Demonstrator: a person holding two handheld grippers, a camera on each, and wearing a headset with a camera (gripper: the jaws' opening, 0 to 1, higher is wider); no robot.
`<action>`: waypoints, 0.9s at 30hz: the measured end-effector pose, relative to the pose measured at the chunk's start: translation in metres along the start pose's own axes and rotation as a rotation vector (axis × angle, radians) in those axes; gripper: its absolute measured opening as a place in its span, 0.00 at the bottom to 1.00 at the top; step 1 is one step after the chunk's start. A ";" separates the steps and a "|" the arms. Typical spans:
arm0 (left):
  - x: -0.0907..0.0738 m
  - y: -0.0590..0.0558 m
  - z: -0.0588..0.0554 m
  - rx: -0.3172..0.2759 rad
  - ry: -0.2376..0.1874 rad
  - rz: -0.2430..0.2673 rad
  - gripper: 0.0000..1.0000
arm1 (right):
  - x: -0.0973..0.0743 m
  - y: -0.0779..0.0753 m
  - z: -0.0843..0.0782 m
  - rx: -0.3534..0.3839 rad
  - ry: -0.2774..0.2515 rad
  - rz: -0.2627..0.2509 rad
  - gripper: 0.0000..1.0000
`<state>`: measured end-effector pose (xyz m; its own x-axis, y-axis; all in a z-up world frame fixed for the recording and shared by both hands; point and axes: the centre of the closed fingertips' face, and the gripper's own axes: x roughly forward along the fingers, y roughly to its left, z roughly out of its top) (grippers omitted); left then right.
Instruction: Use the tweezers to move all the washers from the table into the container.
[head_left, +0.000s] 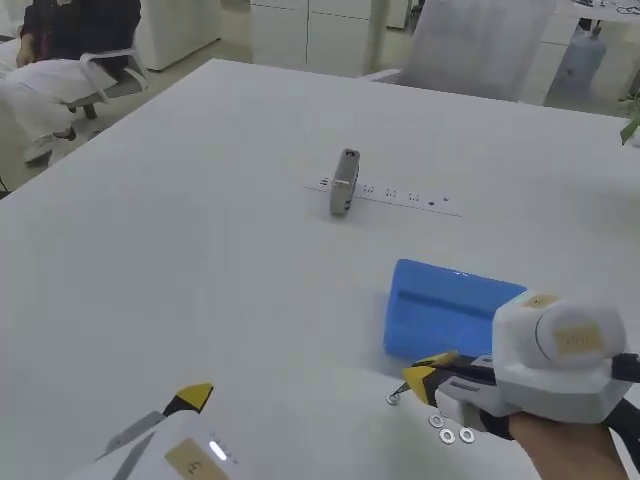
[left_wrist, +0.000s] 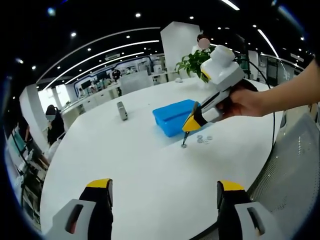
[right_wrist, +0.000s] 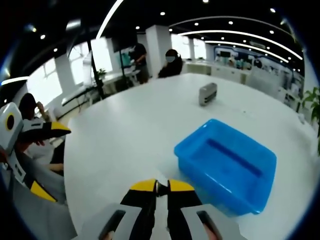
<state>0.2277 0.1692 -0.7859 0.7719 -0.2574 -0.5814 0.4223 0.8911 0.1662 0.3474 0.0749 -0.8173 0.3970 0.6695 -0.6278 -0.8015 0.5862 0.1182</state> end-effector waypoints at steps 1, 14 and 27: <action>0.000 0.000 0.000 0.001 0.002 0.001 0.87 | 0.000 0.000 0.000 -0.002 0.003 -0.002 0.03; 0.000 0.002 -0.001 0.005 0.006 0.010 0.86 | 0.000 -0.002 -0.003 -0.006 0.040 0.002 0.04; 0.000 0.001 -0.004 0.016 0.023 0.010 0.85 | 0.010 0.006 0.008 -0.087 0.068 -0.039 0.03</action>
<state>0.2264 0.1720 -0.7890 0.7648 -0.2396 -0.5981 0.4224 0.8874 0.1847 0.3503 0.0884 -0.8172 0.3994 0.6130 -0.6816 -0.8233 0.5670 0.0274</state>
